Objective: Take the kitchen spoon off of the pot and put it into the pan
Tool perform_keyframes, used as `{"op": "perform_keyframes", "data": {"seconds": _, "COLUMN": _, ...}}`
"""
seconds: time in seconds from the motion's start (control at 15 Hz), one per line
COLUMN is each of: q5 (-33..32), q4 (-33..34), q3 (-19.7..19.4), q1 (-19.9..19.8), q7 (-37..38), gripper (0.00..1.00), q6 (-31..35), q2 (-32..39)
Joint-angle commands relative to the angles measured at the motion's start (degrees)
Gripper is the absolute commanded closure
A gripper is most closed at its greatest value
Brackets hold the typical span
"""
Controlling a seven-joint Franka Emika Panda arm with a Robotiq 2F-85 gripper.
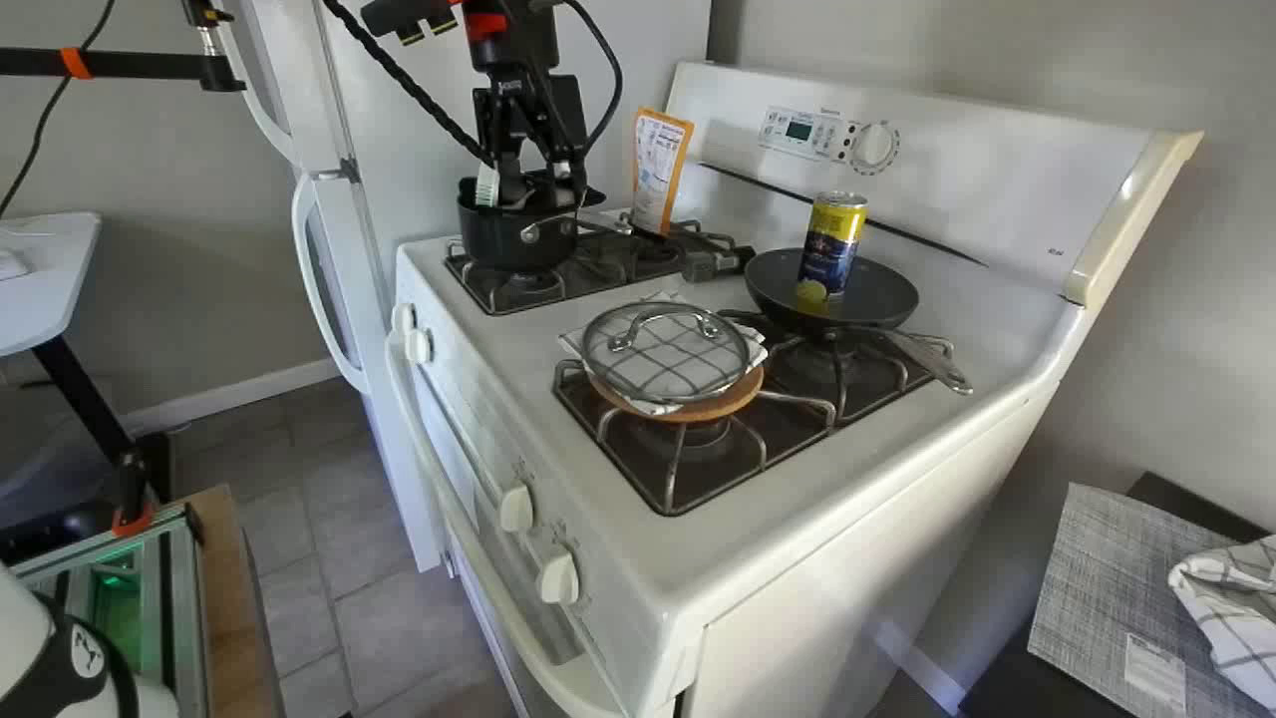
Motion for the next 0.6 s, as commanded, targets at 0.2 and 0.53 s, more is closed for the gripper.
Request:
{"op": "perform_keyframes", "data": {"seconds": 0.2, "q5": -0.38, "q4": 0.14, "q3": -1.32, "q1": 1.48, "q7": 0.33, "gripper": 0.00, "q6": -0.20, "q2": 0.13}}
{"op": "perform_keyframes", "data": {"seconds": 0.53, "q5": 0.08, "q4": 0.09, "q3": -0.65, "q1": 3.85, "q7": -4.86, "gripper": 0.00, "q6": 9.06, "q2": 1.90}}
